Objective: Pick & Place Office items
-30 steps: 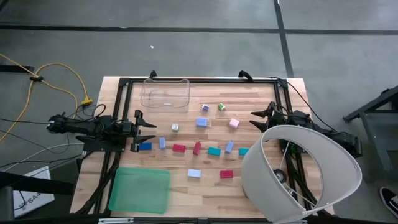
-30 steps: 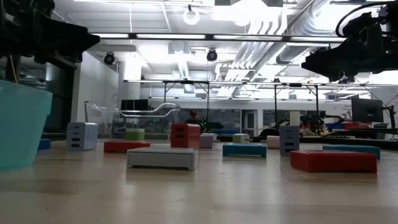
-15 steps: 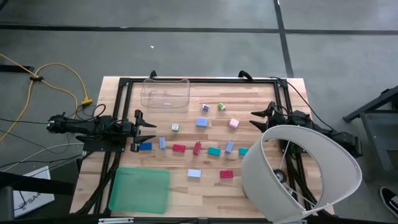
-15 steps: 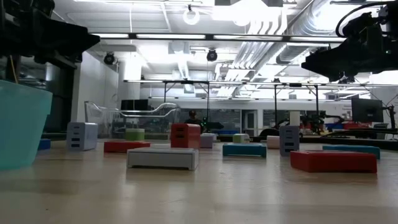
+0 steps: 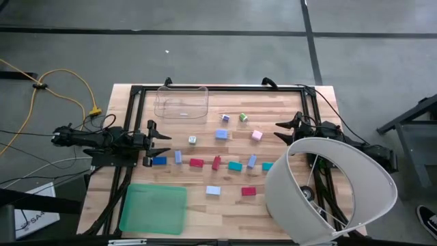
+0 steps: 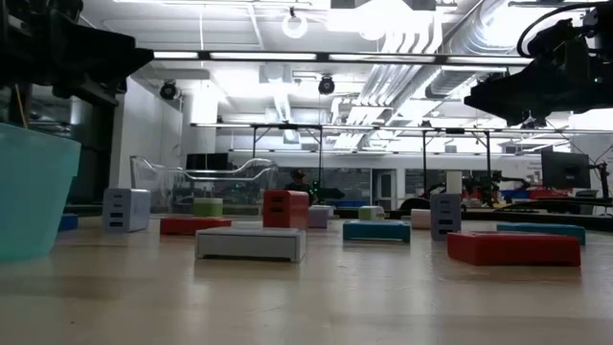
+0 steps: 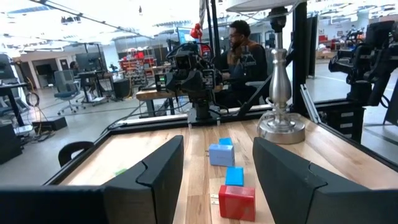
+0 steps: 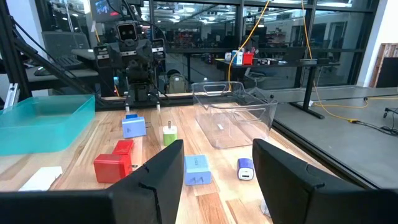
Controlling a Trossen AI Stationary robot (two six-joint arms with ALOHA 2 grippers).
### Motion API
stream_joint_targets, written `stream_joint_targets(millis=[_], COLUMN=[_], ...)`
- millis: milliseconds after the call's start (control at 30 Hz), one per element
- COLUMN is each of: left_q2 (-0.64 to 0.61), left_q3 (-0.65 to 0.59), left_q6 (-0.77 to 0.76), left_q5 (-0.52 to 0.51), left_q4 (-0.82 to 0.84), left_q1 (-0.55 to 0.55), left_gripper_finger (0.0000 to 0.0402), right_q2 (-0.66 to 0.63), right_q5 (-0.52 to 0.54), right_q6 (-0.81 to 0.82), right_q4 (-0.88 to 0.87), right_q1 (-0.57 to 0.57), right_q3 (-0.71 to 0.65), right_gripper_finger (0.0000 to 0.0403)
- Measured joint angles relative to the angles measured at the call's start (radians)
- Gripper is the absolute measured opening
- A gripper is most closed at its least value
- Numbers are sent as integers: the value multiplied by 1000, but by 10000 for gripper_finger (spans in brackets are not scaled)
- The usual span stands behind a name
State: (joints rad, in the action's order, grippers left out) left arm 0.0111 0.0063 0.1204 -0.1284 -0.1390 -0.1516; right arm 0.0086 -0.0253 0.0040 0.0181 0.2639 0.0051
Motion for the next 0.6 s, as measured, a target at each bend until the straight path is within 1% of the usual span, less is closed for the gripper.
stream_joint_targets(millis=[600], left_q2=[0], left_q3=[0], left_q6=[14], left_q5=[-13], left_q4=[3], left_q1=[0], left_gripper_finger=[186], right_q2=[0], right_q5=[0], right_q6=[0], right_q4=[0], right_q1=[0], right_q3=[0], right_gripper_finger=[178])
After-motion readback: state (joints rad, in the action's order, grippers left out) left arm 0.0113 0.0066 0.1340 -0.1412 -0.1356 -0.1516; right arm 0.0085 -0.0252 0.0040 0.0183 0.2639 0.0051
